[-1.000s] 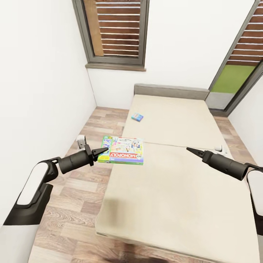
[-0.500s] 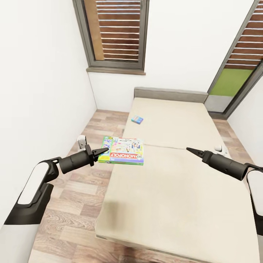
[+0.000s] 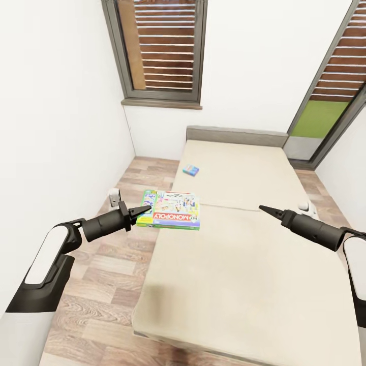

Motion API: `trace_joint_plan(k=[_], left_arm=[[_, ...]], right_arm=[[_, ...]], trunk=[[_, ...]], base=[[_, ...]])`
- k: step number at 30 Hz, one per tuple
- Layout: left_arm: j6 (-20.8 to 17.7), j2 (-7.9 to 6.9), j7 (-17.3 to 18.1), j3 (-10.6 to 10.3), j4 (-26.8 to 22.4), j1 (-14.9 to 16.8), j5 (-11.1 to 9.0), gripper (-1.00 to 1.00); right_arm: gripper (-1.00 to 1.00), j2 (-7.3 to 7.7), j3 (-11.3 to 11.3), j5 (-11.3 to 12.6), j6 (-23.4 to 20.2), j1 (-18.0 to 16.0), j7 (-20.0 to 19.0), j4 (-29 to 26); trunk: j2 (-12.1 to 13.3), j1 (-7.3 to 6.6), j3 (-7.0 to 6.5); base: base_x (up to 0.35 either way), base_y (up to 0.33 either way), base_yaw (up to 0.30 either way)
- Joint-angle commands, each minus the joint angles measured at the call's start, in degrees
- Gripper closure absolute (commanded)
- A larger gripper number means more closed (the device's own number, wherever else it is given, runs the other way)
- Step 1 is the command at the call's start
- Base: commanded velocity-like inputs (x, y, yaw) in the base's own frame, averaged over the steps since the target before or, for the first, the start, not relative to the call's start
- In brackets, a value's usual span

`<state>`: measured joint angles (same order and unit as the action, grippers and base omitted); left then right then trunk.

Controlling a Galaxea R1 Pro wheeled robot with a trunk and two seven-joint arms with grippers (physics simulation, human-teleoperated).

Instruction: Put all the toys in the child's room - the three board games (two on the bed and one on the table), the two jigsaw puzzles on the table, and the tennis ball on the table - inside the toy box on the table in the child's room.

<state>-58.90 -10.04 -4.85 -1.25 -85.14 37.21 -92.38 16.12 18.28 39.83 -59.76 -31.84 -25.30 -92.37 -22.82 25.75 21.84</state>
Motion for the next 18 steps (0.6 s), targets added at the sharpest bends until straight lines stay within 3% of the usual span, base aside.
trace_joint_plan(k=[1,18], left_arm=[[-0.1,-0.04,-0.5,0.0,0.0,0.0,-0.6,1.0],[-0.1,0.03,-0.5,-0.1,-0.1,0.1,-0.7,1.0]], right_arm=[[-1.0,0.01,0.1,-0.5,-0.2,-0.1,-0.6,0.0],[-1.0,-0.02,0.1,-0.5,-0.2,-0.1,-0.7,0.0]], trunk=[[-0.1,0.03,0.0],[-0.1,0.03,-1.58]], base=[[0.0,0.0,0.0],[0.0,0.0,0.0]])
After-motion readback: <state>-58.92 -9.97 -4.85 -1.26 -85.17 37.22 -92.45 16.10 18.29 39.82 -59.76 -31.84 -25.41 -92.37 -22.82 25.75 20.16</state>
